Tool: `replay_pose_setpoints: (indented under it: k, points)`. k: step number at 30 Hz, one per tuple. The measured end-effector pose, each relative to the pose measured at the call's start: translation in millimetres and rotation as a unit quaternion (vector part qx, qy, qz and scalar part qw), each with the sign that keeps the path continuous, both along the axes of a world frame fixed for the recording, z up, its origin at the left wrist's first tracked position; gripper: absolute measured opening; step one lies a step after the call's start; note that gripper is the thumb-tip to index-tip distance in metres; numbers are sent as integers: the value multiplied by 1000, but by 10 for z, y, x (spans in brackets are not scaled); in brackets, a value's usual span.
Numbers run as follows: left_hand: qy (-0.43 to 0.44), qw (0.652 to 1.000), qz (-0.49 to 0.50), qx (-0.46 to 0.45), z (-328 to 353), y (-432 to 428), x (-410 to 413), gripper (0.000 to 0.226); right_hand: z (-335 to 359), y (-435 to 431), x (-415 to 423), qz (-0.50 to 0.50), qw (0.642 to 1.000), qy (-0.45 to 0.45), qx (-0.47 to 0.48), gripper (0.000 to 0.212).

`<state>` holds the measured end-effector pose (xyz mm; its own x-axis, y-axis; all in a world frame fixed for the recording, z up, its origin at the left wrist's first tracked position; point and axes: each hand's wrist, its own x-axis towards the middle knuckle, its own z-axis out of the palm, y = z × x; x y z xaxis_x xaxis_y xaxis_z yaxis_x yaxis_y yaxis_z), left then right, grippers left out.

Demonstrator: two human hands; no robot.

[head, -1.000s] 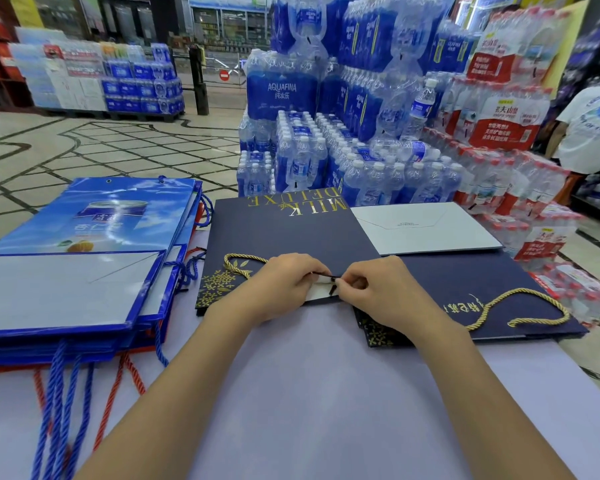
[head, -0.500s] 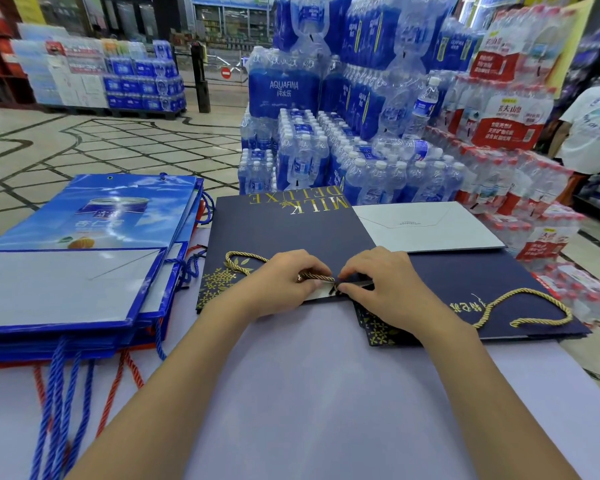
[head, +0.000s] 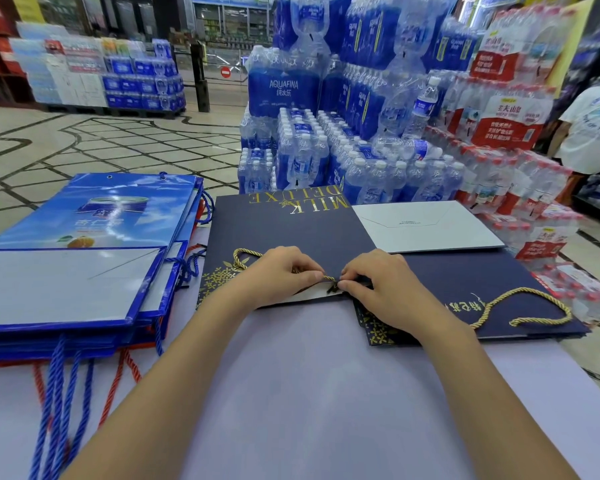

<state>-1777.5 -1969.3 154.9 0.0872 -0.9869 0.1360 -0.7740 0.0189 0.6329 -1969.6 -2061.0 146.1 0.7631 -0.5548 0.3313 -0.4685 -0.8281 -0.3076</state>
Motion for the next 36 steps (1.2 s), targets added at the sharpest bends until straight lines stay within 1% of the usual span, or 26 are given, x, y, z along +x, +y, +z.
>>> replay_pose_setpoints:
  k: [2, 3, 6, 8, 10, 12, 14, 15, 18, 19, 20, 22, 23, 26, 28, 30, 31, 32, 34, 35, 36]
  points:
    - [-28, 1000, 4, 3, 4, -11, -15, 20, 3, 10, -1, 2, 1000, -1, 5, 12]
    - [-26, 1000, 16, 5, -3, -25, -19, 20, 3, 12, -4, 3, 1000, -2, 8, 12]
    - [22, 997, 76, 1, -24, -76, -30, 19, 0, 12, -5, 11, 1000, -13, 12, 12]
    - [31, 994, 105, -6, -44, -112, -56, 19, 11, 25, 6, 13, 1000, -14, 15, 12]
    - [23, 993, 116, -9, -70, -129, -78, 18, 16, 35, 18, 12, 1000, -11, 20, 12]
    - [40, 993, 106, -25, -89, -124, -75, 14, 7, 36, 10, 13, 999, -9, 30, 10]
    - [60, 992, 91, -68, -94, -97, -28, 7, -4, 22, -5, 11, 999, -12, 39, 12]
    - [64, 988, 92, -104, -86, -78, 7, 7, -7, 24, -1, 4, 999, -15, 41, 17]
    - [113, 959, 111, -236, -13, -19, 95, 16, -4, 92, 85, -49, 998, -22, 31, 42]
    - [131, 948, 113, -268, 22, 3, 103, 20, -6, 117, 130, -71, 997, -15, 12, 46]
    - [144, 939, 112, -292, 46, 19, 105, 23, -15, 139, 177, -88, 996, -2, -9, 46]
    - [153, 927, 112, -322, 75, 53, 109, 29, -42, 144, 241, -107, 994, 18, -23, 39]
    - [138, 925, 114, -335, 80, 70, 116, 32, -54, 132, 251, -116, 993, 12, -14, 36]
    - [9, 916, 162, -368, 45, 81, 186, 31, -64, 85, 246, -157, 986, -44, 46, 33]
    - [-37, 915, 236, -326, 37, 78, 222, 26, -56, 85, 249, -179, 981, -50, 56, 32]
    - [-82, 921, 296, -239, 6, 55, 246, 19, -53, 110, 253, -210, 977, -22, 18, 32]
    - [-102, 927, 308, -187, -27, 35, 264, 18, -50, 125, 250, -236, 972, -5, -8, 34]
    - [-120, 933, 312, -131, -65, 14, 277, 28, -43, 138, 245, -269, 963, 10, -27, 41]
    - [-141, 937, 320, -19, -144, 2, 296, 56, -37, 161, 228, -325, 944, 36, -33, 60]
    - [-155, 933, 324, 15, -199, -6, 305, 65, -33, 173, 225, -341, 938, 47, -29, 67]
    - [-171, 929, 326, 34, -259, -18, 311, 69, -33, 184, 225, -350, 935, 54, -26, 71]
